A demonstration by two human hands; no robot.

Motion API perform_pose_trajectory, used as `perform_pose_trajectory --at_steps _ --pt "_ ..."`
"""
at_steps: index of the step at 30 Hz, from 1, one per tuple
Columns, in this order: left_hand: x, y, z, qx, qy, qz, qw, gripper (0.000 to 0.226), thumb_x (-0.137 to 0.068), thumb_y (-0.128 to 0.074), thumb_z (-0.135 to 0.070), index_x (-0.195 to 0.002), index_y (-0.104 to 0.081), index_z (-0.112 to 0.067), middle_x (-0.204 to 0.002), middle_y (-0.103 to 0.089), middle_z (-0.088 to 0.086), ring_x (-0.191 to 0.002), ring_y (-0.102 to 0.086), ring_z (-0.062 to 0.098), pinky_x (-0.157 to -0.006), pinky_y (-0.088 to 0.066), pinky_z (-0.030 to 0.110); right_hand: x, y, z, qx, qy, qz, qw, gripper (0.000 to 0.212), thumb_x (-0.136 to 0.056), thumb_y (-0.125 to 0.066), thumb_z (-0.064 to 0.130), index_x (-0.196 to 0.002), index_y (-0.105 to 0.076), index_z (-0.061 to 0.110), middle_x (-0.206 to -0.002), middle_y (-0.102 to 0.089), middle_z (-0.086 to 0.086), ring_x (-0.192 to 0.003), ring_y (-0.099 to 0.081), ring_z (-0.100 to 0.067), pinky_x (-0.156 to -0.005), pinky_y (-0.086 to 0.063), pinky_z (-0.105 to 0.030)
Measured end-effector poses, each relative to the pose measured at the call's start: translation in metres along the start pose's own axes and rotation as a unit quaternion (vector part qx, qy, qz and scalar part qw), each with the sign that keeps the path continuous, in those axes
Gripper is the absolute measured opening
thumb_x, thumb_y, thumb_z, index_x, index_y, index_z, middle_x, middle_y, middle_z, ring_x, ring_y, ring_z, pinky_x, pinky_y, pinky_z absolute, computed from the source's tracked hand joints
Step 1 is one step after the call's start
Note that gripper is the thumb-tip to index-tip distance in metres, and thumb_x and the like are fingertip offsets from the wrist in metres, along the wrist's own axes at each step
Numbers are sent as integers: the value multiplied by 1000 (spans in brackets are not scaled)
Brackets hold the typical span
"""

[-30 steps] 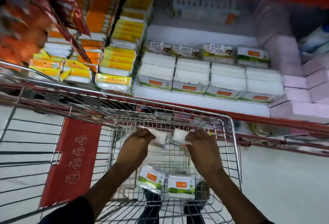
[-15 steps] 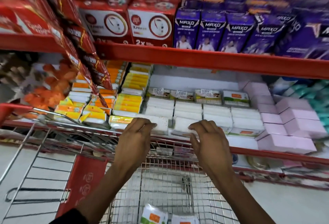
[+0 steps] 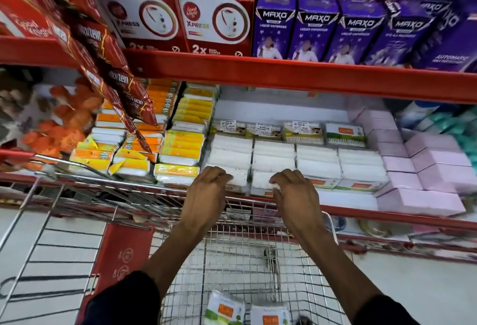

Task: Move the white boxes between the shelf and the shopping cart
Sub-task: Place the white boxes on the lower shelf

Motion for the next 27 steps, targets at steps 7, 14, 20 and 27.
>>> perform_pose_trajectory --at_steps 7,14,20,27 --pt "-3 -4 1 2 -5 -7 1000 42 -71 -68 20 -104 -74 -4 -96 -71 10 -93 -66 29 -69 -62 42 -2 -2 0 -10 9 -11 1000 29 -74 -72 -3 -97 -70 14 -93 -68 -3 -87 -60 -26 -75 -52 -36" --pt "-4 -10 2 4 -17 -1 1000 44 -70 -69 20 -106 -73 -4 -96 -71 9 -93 -64 29 -71 -61 42 -2 -5 0 -15 13 -8 1000 27 -77 -70 -2 -98 -69 14 -95 -67 -3 -90 -60 -26 -77 -50 -37" --pt "2 -14 2 -20 -27 -3 999 41 -79 -70 7 -118 -69 -6 -118 -68 16 -111 -59 35 -91 -53 53 2 -6 -1 -10 15 -7 1000 33 -81 -69 3 -111 -66 13 -107 -65 -6 -101 -58 -28 -85 -51 -40" --pt "81 -50 -3 -53 -38 51 997 67 -97 -53 -40 -155 -22 -25 -166 -13 10 -152 -2 34 -121 -8 60 67 -23 0 11 36 2 999 63 -93 -55 27 -149 -28 20 -159 -25 -9 -148 -14 -29 -118 -20 -53"
Point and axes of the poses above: each hand's wrist, its own x-axis away from the middle knuckle, its own y-axis out of the back of the hand, z = x × y, the point moved 4 cm from there along -x, towards the middle knuckle
